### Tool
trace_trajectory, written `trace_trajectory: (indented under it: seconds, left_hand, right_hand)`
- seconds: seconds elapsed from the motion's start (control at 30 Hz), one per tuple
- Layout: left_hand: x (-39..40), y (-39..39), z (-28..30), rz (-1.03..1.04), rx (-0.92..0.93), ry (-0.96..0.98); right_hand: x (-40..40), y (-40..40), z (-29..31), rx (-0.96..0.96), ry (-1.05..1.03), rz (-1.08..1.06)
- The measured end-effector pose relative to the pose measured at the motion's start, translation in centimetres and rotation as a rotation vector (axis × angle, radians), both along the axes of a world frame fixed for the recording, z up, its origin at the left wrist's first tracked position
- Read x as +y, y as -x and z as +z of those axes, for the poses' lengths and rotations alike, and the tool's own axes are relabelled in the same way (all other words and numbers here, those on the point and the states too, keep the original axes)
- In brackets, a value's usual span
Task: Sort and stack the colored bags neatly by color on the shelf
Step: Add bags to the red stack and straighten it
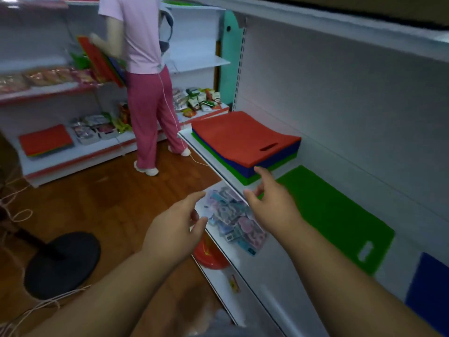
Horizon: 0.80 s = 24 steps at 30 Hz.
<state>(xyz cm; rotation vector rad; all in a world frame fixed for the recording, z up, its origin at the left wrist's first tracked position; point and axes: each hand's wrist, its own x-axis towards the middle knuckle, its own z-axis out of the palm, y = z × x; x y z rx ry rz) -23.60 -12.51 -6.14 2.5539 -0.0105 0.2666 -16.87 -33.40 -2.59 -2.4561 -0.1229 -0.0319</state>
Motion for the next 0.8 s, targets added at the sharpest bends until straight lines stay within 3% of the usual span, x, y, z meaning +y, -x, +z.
trace_trajectory:
  seconds: [0.2, 0.37, 0.43, 0.53, 0.8]
  left_hand:
    - [2.7, -8.1, 0.4, -0.005, 0.069, 0.114]
    - [3.8, -14.0, -1.2, -0.083, 0.333, 0.658]
    - [4.2, -16.9, -1.5, -0.102, 0.427, 0.839]
    - [4.7, -20.4, -1.8, -0.133, 0.519, 0.963]
    - [8.8, -26.6, -2.3, -0.197, 0.534, 1.005]
  right_hand:
    - [1.8, -9.8, 0.2, 0.166, 0.014, 0.004]
    - [1.8, -11.9, -1.3, 0.280, 0.024, -0.070]
    - [2.0, -11.7, -1.8, 0.235, -0.066, -0.188]
    - [2.9, -10.3, -2.1, 0.158, -0.082, -0.407]
    - [6.7, -5.5, -2.0, -0.144, 0.050, -0.702]
